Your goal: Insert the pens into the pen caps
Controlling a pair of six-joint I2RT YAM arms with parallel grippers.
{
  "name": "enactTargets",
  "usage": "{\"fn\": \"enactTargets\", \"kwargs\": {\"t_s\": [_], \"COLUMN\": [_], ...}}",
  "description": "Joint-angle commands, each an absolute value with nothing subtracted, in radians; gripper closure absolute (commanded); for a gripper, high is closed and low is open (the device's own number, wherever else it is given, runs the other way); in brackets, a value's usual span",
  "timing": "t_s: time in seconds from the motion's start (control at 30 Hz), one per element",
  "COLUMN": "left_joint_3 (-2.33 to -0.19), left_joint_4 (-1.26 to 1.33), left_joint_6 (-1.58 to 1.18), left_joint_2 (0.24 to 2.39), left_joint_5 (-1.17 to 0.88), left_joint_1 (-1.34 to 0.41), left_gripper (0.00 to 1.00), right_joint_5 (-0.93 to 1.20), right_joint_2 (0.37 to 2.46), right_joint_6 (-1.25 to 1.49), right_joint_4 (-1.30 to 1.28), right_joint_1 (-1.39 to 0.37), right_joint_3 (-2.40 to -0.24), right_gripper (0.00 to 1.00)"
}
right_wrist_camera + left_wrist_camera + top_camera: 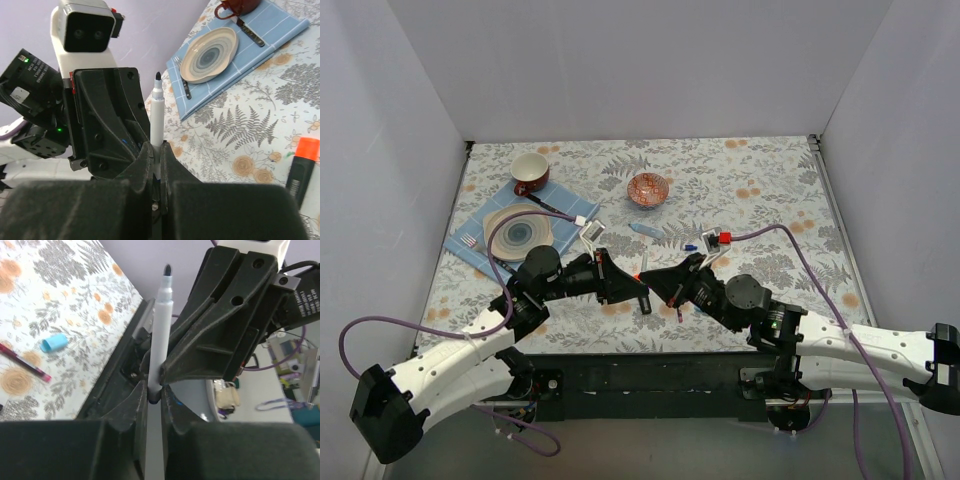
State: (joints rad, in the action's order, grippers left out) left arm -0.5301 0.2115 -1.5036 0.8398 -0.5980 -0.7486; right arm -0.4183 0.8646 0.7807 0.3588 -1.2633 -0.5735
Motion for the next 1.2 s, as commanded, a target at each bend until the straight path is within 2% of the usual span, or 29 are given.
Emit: {"fn": "enactTargets", "kwargs": {"t_s": [0.0,0.03,0.13,0.17,0.23,0.5,0.6,0.7,0.77,0.8,0.83,0.9,0.93,1.03,1.17], "left_joint_3": [-0.538,-0.537,-0.525,-0.514,-0.505,-0.489,-0.492,-0.492,-0.494,-0.495,-0.497,-0.503,-0.515,-0.543,-0.572], "left_joint_4": [0.253,0.253,0.252,0.252,0.253,0.29,0.302,0.301,0.296,0.295,0.293,0.282,0.276,0.284,0.302], "left_joint_6": [-1.494,-1.494,-1.491,-1.491,-1.493,-1.489,-1.488,-1.488,-1.489,-1.494,-1.497,-1.505,-1.505,-1.512,-1.496], "left_joint_2": [0.828,0.828,0.821,0.816,0.807,0.804,0.815,0.81,0.804,0.802,0.802,0.804,0.805,0.816,0.859], "left_joint_5": [-0.635,-0.643,-0.652,-0.655,-0.661,-0.748,-0.767,-0.761,-0.755,-0.75,-0.741,-0.732,-0.718,-0.712,-0.719], "left_joint_1": [-0.747,-0.747,-0.747,-0.747,-0.747,-0.747,-0.747,-0.747,-0.747,-0.747,-0.747,-0.747,-0.747,-0.747,-0.747], "left_gripper": [1.0,1.0,1.0,1.0,1.0,1.0,1.0,1.0,1.0,1.0,1.0,0.88,0.73,0.54,0.53], "right_joint_5": [-0.37,-0.368,-0.411,-0.434,-0.454,-0.479,-0.45,-0.431,-0.417,-0.416,-0.416,-0.411,-0.408,-0.378,-0.365], "right_joint_2": [0.859,0.851,0.827,0.824,0.818,0.859,0.89,0.893,0.885,0.878,0.873,0.865,0.862,0.864,0.868], "right_joint_6": [0.776,0.772,0.755,0.744,0.712,0.681,0.683,0.701,0.712,0.713,0.715,0.718,0.719,0.729,0.739], "right_joint_4": [0.446,0.449,0.423,0.414,0.375,0.299,0.281,0.291,0.307,0.32,0.324,0.339,0.339,0.354,0.368], "right_joint_1": [-1.262,-1.262,-1.262,-1.261,-1.258,-1.243,-1.241,-1.241,-1.241,-1.241,-1.241,-1.241,-1.241,-1.241,-1.241], "right_joint_3": [-0.565,-0.561,-0.571,-0.586,-0.606,-0.701,-0.726,-0.716,-0.693,-0.684,-0.674,-0.666,-0.666,-0.664,-0.655], "right_gripper": [0.95,0.83,0.59,0.56,0.5,0.46,0.48,0.57,0.73,0.84,0.98,0.99,0.99,0.99,0.99]}}
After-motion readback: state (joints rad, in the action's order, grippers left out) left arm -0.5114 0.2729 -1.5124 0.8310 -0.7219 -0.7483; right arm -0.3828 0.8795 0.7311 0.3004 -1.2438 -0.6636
